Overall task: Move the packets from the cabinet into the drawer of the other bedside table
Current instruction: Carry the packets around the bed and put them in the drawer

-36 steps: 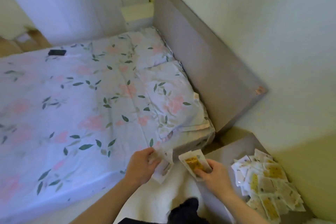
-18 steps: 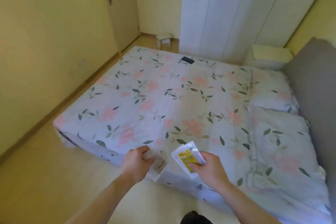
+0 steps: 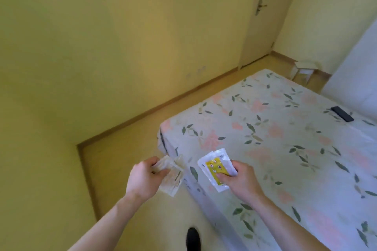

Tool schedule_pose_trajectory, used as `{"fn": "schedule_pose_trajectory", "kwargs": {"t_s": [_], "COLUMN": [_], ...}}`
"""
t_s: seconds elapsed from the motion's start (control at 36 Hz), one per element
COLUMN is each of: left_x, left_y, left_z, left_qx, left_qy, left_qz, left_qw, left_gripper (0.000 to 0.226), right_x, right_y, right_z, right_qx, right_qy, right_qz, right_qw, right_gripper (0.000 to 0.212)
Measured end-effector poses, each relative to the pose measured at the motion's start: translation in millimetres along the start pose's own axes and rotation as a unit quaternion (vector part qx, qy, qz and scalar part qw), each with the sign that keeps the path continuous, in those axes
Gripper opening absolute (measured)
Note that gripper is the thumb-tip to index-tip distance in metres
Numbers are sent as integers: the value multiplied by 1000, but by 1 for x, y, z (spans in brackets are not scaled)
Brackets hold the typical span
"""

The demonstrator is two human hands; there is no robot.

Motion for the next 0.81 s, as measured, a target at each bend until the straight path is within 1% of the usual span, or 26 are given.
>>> {"fn": "schedule_pose_trajectory", "kwargs": {"t_s": [0.19, 0.31, 0.42, 0.53, 0.64, 0.72, 0.81], "left_x": [-45, -81, -121, -146, -162, -158, -142], "left_y": [-79, -115, -167, -242, -325, -390, -455], "left_z": [-94, -150, -189, -219, -243, -256, -260], "left_qx": [71, 134, 159, 153, 117, 79, 40], "left_qy": [19, 56, 69, 66, 55, 52, 26], "left_qz": [-63, -104, -135, -123, -123, -104, -75], "left_qw": [995, 984, 976, 978, 984, 990, 996], "left_gripper": [16, 19, 20, 18, 12, 13, 13], "right_x": [-107, -178, -239, -283, -314, -330, -342], "right_y": [-127, -185, -239, -296, -349, -383, -415], "right_z": [88, 142, 192, 236, 264, 274, 269], "right_qx": [-97, -153, -181, -177, -153, -122, -90], "right_qy": [46, 74, 99, 103, 86, 63, 42], "right_qz": [-52, -85, -121, -120, -91, -64, -35], "right_qw": [993, 982, 971, 971, 980, 988, 994], "right_gripper": [11, 12, 16, 19, 27, 27, 29]}}
Point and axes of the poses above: each hand's wrist, its own y-axis away from the middle knuckle, its own z-axis out of the palm, x = y × z, the point moved 7 cm from there along -y, towards the middle knuckle, and after that the axes turned 6 degrees about y, right-handed, at the moved point
